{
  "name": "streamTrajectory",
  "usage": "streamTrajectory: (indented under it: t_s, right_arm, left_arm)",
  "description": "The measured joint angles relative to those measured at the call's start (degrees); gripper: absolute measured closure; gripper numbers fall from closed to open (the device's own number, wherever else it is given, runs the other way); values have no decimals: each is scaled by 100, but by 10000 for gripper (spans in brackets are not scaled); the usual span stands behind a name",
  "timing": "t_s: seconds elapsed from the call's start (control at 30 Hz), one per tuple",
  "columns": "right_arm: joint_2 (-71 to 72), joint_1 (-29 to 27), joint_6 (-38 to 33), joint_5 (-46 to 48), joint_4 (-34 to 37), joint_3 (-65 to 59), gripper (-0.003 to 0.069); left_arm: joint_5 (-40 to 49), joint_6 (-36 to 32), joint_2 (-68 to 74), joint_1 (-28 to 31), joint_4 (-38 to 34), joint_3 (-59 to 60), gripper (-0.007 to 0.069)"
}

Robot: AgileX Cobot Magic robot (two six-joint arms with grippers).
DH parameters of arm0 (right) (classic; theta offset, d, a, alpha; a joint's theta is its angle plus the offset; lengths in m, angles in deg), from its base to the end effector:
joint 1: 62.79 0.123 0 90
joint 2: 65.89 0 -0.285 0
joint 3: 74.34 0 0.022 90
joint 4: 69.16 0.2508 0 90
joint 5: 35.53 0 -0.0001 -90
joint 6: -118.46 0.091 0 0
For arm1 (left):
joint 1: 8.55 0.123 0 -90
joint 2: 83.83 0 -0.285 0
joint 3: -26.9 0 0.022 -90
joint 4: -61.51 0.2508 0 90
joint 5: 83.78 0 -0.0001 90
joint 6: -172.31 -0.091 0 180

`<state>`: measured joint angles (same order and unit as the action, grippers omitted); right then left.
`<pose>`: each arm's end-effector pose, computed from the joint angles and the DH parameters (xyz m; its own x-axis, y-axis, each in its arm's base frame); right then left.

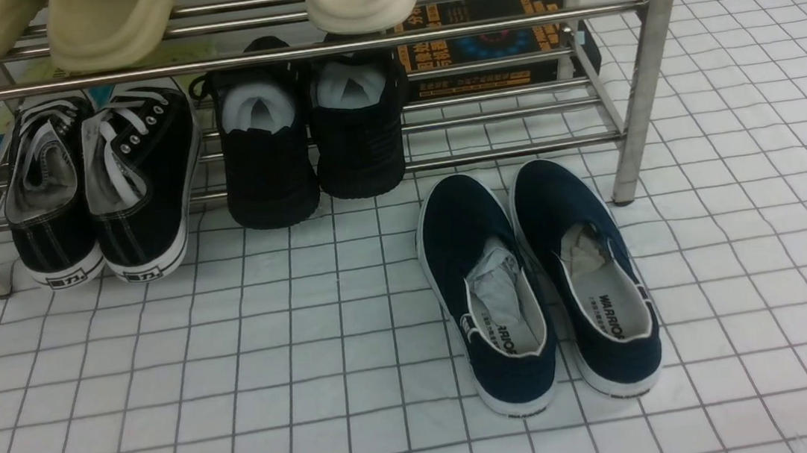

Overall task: Take the shoes off the shelf with your hand from the white checkered tablecloth.
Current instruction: 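Grasp the leftmost shoe on the bottom shelf of the shoe rack with the left gripper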

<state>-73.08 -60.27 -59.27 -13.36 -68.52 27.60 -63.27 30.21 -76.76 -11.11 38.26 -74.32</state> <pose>0.0521 0.0027 0.1740 -0.3011 0.0367 -0.9529 -0.0330 0.9983 0.0489 0.0522 -0.0150 0.1750 -0.2822 -0.8444 -0.4554 -0.1315 0.5043 -0.8535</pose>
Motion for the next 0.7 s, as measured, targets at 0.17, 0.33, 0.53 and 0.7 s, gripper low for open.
streamTrajectory:
  t_s: [0.17,0.33,0.53,0.7]
  right_arm:
    - [0,0,0,0,0,0,438]
    - [0,0,0,0,0,0,433]
    - [0,0,0,0,0,0,425]
    - [0,0,0,0,0,0,423]
  left_arm:
    - [-405,399,0,0,-505,5,386]
    - [-1041,220,0,0,-434,-187,459]
    - [-580,-745,820,0,127,-1642,615]
    - [2055,-1588,3376,-2,1064,-3494,623]
